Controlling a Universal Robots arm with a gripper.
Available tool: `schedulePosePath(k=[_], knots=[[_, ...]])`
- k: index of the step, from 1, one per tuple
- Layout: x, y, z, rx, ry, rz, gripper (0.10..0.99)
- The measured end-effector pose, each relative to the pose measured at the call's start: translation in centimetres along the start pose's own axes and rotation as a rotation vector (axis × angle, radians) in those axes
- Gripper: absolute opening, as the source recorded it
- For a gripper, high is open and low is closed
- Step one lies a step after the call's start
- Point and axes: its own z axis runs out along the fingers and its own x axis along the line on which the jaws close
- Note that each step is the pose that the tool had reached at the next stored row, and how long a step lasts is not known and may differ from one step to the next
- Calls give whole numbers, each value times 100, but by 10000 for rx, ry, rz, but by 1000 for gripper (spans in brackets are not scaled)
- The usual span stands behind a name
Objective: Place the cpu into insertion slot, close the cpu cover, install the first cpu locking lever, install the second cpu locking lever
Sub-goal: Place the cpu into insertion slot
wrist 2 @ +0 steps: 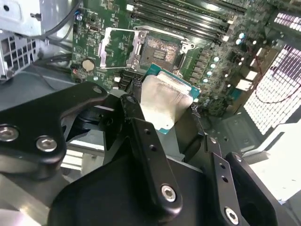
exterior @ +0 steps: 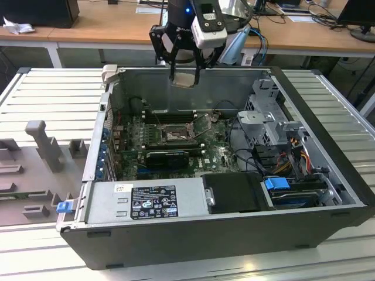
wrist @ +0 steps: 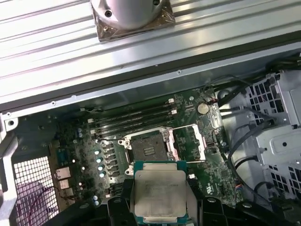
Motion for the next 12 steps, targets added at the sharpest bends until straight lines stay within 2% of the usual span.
schedulePosePath(k=[2, 3, 5, 12], knots=[[0, -2, 21, -11, -62, 687, 529], [0, -3, 25, -23, -111, 1241, 529], [0, -3, 30, -35, -155, 1727, 529], [29, -13, 49, -39, -189, 2108, 529]])
